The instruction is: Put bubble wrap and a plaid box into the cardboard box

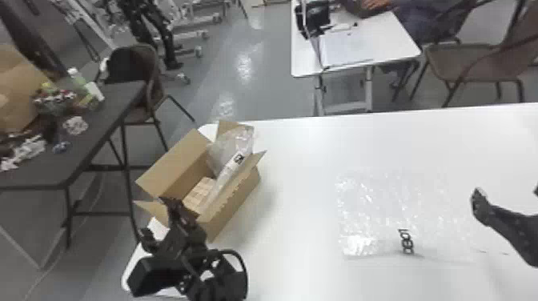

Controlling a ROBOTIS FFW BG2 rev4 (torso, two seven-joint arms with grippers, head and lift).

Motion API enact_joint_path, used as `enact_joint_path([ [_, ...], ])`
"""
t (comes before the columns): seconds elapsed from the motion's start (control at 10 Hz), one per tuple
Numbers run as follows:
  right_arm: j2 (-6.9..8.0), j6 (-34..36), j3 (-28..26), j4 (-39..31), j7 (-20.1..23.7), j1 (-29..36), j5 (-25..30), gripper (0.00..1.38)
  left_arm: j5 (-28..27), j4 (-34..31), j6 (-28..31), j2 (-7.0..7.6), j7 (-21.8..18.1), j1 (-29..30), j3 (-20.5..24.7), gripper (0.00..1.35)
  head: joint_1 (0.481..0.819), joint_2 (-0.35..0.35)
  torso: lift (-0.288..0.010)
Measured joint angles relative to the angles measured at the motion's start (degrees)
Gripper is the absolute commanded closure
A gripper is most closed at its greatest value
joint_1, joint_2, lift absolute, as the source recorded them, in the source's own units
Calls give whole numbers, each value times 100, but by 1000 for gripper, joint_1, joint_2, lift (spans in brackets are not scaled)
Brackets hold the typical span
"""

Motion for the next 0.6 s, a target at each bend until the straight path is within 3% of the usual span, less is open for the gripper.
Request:
enact_joint_path([
  [0.3, 0, 1, 0, -69, -6, 7, 50, 214, -986, -415, 329, -100, 99, 189, 277, 47, 695, 316, -107],
  [0.6, 3, 1, -8, -97, -6, 25, 69, 214, -1432, -1066, 856, -23, 15, 541, 204, 51, 695, 291, -107],
])
